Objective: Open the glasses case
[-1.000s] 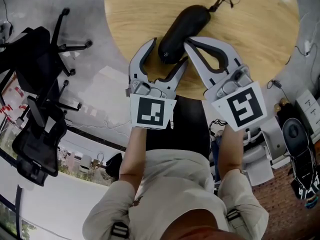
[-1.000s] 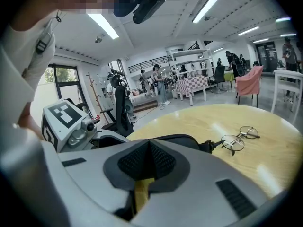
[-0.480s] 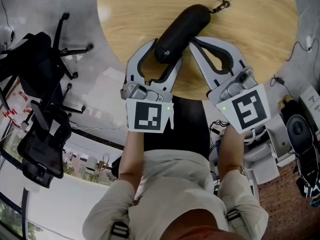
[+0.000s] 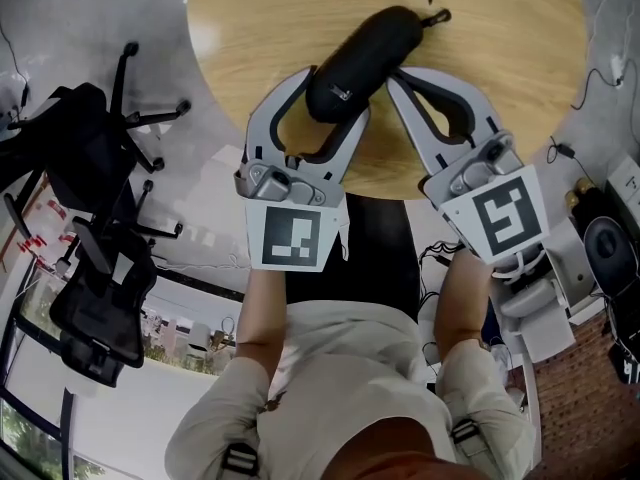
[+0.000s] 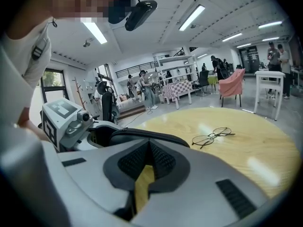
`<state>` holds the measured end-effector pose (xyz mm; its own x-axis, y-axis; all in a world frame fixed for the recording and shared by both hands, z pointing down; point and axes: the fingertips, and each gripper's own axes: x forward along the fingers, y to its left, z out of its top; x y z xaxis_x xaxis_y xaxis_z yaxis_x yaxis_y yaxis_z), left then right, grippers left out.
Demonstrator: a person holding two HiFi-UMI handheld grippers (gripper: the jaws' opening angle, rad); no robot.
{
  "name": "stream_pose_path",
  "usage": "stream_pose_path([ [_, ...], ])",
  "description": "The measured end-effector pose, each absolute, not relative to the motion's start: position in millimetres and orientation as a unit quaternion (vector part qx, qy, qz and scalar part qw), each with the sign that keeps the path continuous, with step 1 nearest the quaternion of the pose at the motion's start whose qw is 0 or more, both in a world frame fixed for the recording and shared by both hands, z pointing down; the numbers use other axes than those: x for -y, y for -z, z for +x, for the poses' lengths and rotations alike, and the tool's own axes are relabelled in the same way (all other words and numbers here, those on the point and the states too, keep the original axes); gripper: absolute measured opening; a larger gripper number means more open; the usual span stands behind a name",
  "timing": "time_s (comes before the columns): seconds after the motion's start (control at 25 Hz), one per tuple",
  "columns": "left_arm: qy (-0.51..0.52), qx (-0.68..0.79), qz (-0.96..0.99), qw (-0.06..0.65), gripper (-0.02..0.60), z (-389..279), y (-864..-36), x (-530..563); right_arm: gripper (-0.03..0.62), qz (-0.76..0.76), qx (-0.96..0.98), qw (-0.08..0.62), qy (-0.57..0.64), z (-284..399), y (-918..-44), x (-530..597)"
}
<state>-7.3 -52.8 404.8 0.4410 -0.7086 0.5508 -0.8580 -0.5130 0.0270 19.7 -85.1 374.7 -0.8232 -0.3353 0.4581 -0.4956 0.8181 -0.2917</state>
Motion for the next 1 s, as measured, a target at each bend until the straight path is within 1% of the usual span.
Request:
stream_pose_path([
  [0.24, -0.248, 0.458, 0.842, 0.142, 0.273, -6, -398, 56, 0.021, 0.240, 0.933, 0.197, -0.183, 17, -358, 86],
  [0.4, -0.261, 0.451, 0.844, 0.128, 0.273, -4, -397, 56, 0.029, 0.213, 0.941, 0.197, -0.176, 6, -343, 75],
  [0.48, -0.265, 0.447, 0.846, 0.119, 0.273, -3, -397, 57, 0.097, 0.194, 0.944, 0.206, -0.170, 1, -339, 68],
  [0.56, -0.266, 0.446, 0.847, 0.114, 0.273, -1, -397, 57, 0.120, 0.177, 0.946, 0.217, -0.164, -5, -337, 63],
  [0.8, -0.265, 0.449, 0.847, 0.101, 0.272, 4, -399, 56, 0.127, 0.130, 0.939, 0.285, -0.142, -12, -351, 53],
  [1.0, -0.254, 0.449, 0.850, 0.104, 0.272, 1, -396, 57, 0.118, 0.148, 0.938, 0.285, -0.132, -13, -347, 56],
])
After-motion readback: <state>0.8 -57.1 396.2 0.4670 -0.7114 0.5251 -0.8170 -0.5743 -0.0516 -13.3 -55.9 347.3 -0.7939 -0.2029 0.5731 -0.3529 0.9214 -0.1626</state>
